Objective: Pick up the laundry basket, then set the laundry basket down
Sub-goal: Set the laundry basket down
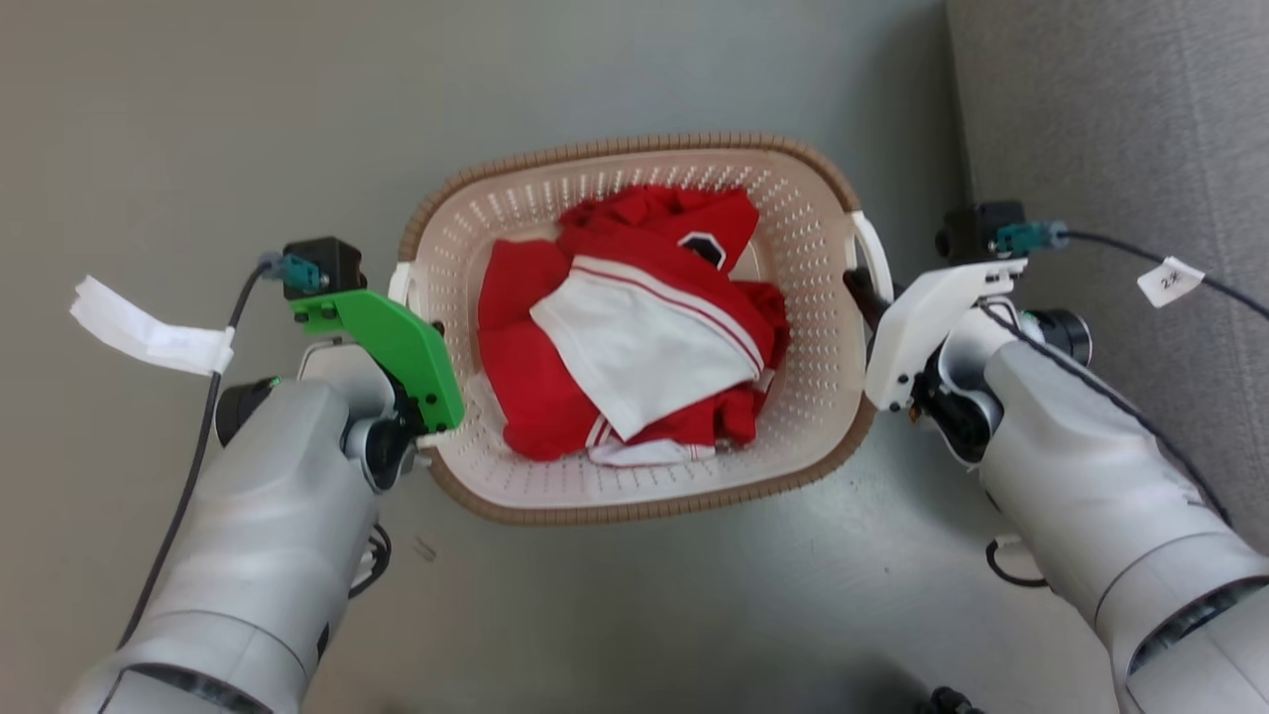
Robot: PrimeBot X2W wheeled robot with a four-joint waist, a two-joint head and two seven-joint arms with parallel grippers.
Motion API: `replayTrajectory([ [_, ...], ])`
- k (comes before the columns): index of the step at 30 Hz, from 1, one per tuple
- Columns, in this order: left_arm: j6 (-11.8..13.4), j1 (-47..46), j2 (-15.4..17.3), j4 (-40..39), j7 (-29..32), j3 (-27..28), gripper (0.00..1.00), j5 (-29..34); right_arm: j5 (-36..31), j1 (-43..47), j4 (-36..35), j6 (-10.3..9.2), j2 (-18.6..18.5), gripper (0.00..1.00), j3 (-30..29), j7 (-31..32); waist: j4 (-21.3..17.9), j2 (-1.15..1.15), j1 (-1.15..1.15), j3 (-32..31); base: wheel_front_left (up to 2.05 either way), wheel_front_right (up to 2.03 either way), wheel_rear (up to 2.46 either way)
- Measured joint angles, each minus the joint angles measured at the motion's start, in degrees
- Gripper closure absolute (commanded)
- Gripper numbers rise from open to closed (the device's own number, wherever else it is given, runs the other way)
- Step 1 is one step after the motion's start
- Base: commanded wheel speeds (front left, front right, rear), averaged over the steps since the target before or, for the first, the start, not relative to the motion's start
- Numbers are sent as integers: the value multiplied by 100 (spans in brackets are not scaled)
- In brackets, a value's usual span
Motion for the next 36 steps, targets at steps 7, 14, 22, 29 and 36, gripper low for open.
replayTrajectory([
  [7, 42, -342, 9, 0, -163, 4, 100, 91, -25, -345, 3, 0, -31, 100, 8, -43, 48, 0, 0, 569, 0, 0, 0],
  [14, 43, -590, 19, 60, -293, -56, 100, 246, -34, -539, 25, 0, -31, 100, 4, -103, 88, 0, 0, 1069, 0, 0, 0],
  [22, 46, -818, 44, 116, -545, -52, 100, 283, -34, -755, 41, 0, -22, 100, -9, -246, 130, 0, 0, 1497, 0, 0, 0],
  [29, 47, -893, 44, 154, -745, -100, 100, 334, 0, -770, 99, 1, 10, 100, -43, -300, 149, 0, 0, 1715, 0, 0, 0],
  [36, 49, -978, 37, 196, -948, -107, 100, 337, 12, -904, 146, 3, 11, 100, -80, -403, 156, 0, 0, 1878, 0, 0, 0],
])
